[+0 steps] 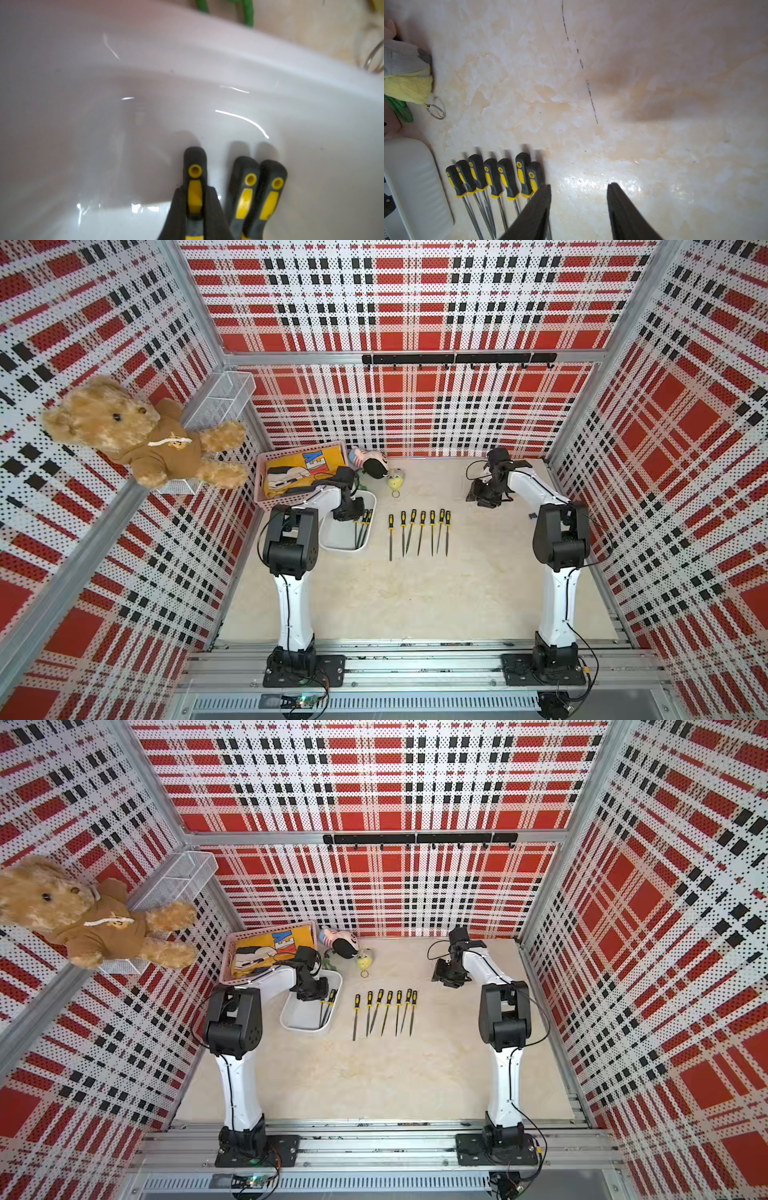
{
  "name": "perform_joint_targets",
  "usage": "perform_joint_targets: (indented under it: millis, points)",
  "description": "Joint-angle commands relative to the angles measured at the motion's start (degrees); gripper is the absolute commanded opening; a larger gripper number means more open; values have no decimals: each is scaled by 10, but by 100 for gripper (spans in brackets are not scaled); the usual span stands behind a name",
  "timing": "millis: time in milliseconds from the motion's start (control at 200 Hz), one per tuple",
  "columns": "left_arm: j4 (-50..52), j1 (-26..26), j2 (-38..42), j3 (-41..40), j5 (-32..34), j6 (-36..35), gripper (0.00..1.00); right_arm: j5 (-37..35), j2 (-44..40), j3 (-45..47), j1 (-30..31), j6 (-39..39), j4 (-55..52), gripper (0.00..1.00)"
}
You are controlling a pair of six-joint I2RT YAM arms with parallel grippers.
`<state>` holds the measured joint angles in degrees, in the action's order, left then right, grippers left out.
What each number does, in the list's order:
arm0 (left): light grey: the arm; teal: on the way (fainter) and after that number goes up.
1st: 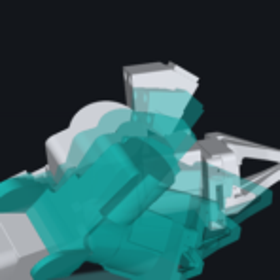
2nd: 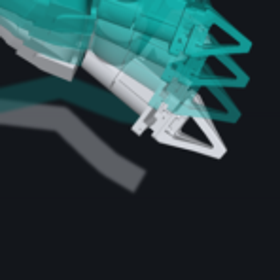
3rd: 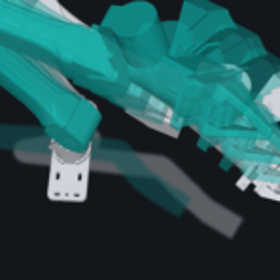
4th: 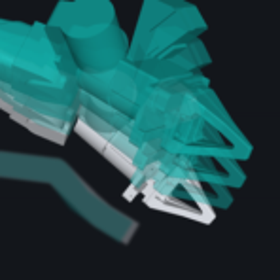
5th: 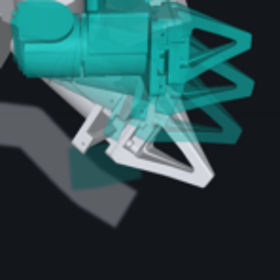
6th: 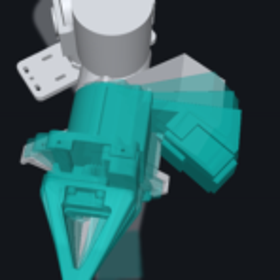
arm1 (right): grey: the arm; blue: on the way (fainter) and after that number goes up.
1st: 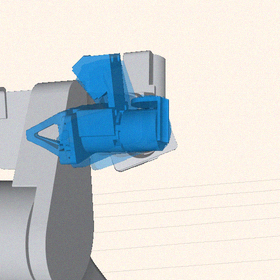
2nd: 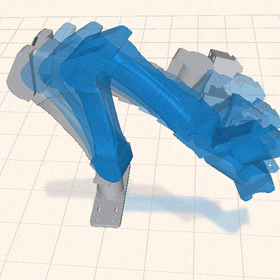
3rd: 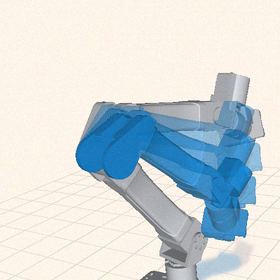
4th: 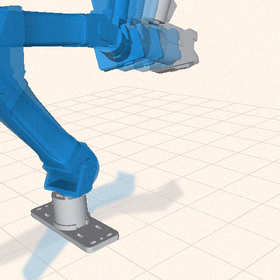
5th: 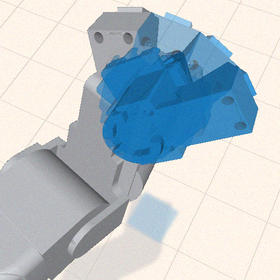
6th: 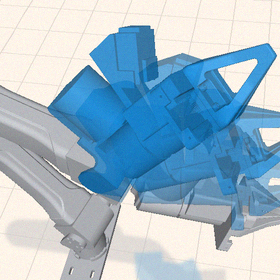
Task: Take the file tool out of the storage box
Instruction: Pick up the file tool from the storage box.
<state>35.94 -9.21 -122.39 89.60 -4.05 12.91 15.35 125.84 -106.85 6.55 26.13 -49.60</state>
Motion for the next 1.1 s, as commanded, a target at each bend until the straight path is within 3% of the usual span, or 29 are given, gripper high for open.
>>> perform_joint_targets:
  millis: [0, 135, 215, 351, 531, 671, 777, 1097]
  points:
    - [41, -3, -31, 8, 20, -1, 0, -3, -31, 4, -4, -7, 6, 52]
    - [42, -3, -9, 23, 26, -7, 0, 23, -46, 10, -4, -12, 30, 52]
    - [40, 0, 22, 45, -13, -22, 0, 102, -74, 40, -4, -16, 92, 53]
    - [33, 21, 60, 99, -204, -55, 0, 264, -129, 117, -1, 16, 255, 57]
    - [33, 21, 93, 146, -382, -110, 0, 386, -148, 150, 35, 72, 396, 60]
    - [33, 13, 109, 139, -520, -152, 0, 430, -123, 119, 86, 91, 437, 59]
    - [33, 7, 118, 123, -585, -176, 0, 439, -112, 116, 109, 131, 505, 58]
    - [33, -6, 129, 114, -655, -192, 0, 448, -76, 74, 142, 181, 568, 55]
